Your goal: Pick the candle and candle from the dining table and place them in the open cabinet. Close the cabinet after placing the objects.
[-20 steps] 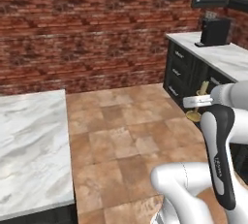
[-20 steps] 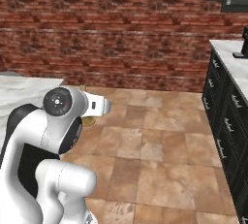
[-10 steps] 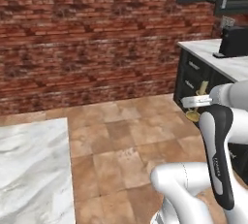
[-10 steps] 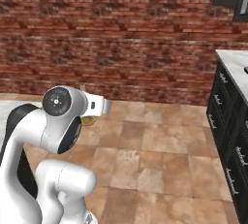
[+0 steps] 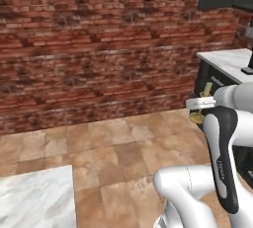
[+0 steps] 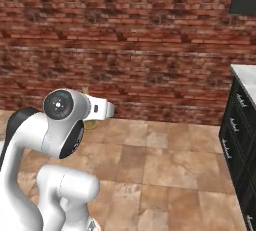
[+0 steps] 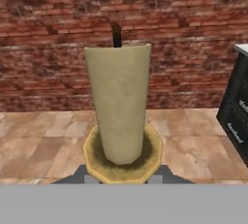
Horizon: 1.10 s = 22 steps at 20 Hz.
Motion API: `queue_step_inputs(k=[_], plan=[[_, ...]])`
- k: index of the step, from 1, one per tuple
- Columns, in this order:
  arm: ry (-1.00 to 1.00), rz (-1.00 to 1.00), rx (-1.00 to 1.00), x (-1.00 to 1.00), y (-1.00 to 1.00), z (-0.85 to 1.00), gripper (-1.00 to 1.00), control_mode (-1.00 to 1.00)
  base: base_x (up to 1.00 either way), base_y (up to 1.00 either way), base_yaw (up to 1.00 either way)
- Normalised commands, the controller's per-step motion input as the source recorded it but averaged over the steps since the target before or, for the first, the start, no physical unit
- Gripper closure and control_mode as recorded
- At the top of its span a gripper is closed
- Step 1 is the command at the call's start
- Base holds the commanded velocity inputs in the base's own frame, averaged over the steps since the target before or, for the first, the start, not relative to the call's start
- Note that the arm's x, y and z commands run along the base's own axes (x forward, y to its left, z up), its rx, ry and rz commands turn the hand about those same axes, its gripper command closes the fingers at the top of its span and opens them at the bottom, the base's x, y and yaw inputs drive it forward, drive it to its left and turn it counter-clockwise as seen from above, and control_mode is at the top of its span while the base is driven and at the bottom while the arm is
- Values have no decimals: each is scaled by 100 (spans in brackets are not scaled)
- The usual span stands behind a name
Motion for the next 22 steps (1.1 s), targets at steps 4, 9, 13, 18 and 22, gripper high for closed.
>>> queue_step_inputs(k=[4,9,13,18,22], plan=[[0,0,0,0,0,0,100,100,100,0,0],[0,0,0,0,0,0,100,100,100,0,0],[0,0,0,0,0,0,100,100,100,0,0],[0,0,0,0,0,0,100,100,100,0,0],[0,0,0,0,0,0,100,100,100,0,-2]])
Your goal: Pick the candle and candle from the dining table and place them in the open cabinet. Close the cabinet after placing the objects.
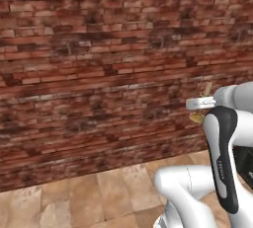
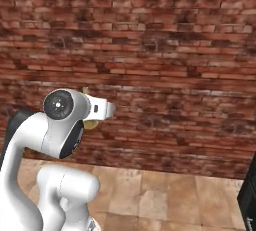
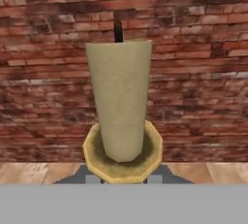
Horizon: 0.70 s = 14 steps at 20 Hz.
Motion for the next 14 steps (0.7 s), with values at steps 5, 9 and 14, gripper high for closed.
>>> queue_step_inputs(k=[5,9,14], plan=[[0,0,0,0,0,0,100,100,94,0,-16],[0,0,0,0,0,0,100,100,59,0,-48],[0,0,0,0,0,0,100,100,35,0,-66]])
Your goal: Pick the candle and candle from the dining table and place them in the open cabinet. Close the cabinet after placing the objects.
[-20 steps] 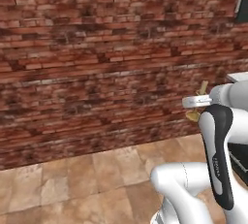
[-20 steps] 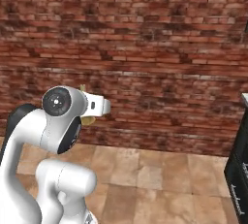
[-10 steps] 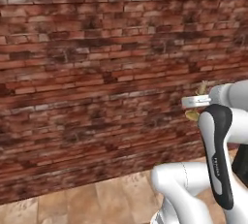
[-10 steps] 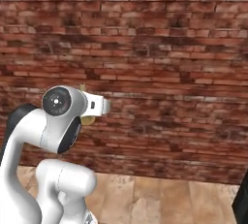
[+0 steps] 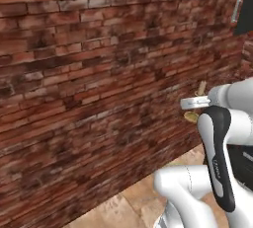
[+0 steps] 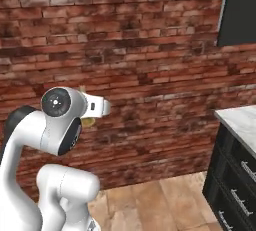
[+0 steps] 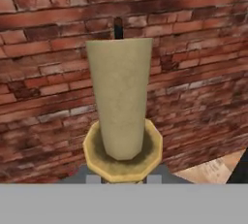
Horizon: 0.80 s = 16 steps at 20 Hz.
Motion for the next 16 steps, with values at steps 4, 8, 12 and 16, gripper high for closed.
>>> queue_step_inputs(k=[4,8,12,16], plan=[[0,0,0,0,0,0,100,100,25,0,-75],[0,0,0,0,0,0,100,100,24,0,-78],[0,0,0,0,0,0,100,100,27,0,-77],[0,0,0,0,0,0,100,100,36,0,-72]])
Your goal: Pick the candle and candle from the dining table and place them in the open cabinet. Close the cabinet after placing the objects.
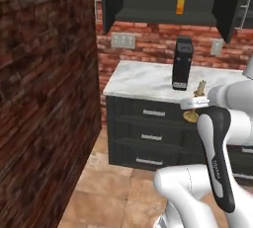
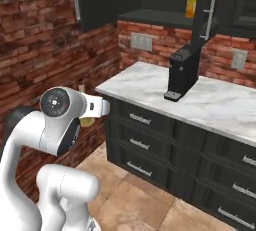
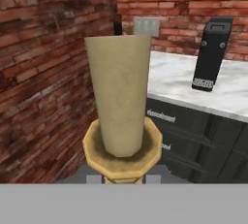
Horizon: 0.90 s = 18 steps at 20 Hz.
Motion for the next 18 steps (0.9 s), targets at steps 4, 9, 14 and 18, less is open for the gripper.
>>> queue_step_inputs(k=[4,9,14,18], plan=[[0,0,0,0,0,0,100,100,45,6,-62],[0,0,0,0,0,0,100,100,49,35,-42],[0,0,0,0,0,0,100,100,35,63,-24],[0,0,0,0,0,0,100,100,28,57,-23]])
